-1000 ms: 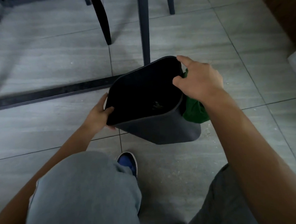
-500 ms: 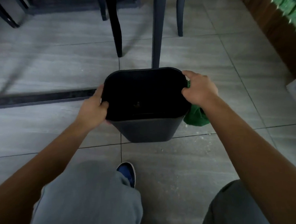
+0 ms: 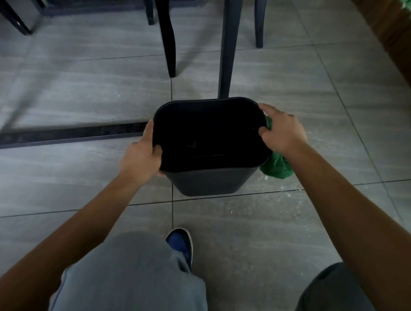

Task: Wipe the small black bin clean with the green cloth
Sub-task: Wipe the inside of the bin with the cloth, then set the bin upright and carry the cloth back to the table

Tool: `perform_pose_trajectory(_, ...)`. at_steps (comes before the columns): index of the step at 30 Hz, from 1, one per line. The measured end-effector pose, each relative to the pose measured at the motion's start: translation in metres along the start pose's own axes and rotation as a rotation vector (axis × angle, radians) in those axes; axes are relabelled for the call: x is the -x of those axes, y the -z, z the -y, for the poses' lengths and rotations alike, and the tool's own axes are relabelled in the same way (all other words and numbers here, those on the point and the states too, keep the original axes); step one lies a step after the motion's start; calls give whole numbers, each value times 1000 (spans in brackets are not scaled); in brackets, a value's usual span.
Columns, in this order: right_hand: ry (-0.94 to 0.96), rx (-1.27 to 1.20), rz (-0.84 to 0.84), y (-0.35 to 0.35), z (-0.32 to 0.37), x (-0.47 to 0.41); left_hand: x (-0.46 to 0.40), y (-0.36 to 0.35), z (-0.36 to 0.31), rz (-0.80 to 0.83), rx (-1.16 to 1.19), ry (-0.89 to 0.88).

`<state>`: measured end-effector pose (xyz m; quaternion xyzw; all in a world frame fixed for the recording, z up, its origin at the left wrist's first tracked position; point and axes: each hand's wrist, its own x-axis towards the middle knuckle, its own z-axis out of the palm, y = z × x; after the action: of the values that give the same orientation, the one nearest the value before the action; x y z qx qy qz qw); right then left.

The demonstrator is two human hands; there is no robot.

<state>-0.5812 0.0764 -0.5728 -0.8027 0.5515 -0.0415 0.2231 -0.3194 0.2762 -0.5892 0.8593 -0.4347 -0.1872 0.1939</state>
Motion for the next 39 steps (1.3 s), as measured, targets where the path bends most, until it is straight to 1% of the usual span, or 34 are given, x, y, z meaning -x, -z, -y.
perform_pose_trajectory(4, 6, -12, -7, -5, -2, 0, -1, -4, 1, -27, 44, 23)
perform_pose_trajectory(11, -8, -3, -75, -15, 3, 11, 4, -12, 2, -65, 156, 54)
perform_pose_trajectory(19, -25, -54, -137, -19, 4, 17, 2, -16, 3, -59, 173, 63)
perform_pose_trajectory(23, 15, -77, -117, -22, -1, 15, 2, -18, 6, -70, 201, 62)
perform_pose_trajectory(26, 32, -172, -104, -20, -8, 11, 2, -18, 2, -74, 230, 60)
perform_pose_trajectory(28, 7, -266, -149, -18, -14, 9, 1, -17, 2, -77, 224, 72)
perform_pose_trajectory(31, -102, -285, -329, -9, -21, 10, 1, -16, -1, -59, 202, 80)
perform_pose_trajectory(33, -140, -271, -407, 3, -18, 16, 2, -14, -5, -39, 189, 80)
perform_pose_trajectory(35, -143, -297, -406, 19, -9, 29, 8, -8, -10, -28, 198, 105)
perform_pose_trajectory(36, -142, -312, -397, 29, -3, 38, 12, -2, -13, -49, 232, 133)
perform_pose_trajectory(38, -148, -335, -382, 53, 9, 58, 25, 20, -24, -134, 306, 195)
perform_pose_trajectory(39, -150, -355, -370, 65, 16, 68, 31, 33, -32, -171, 303, 208)
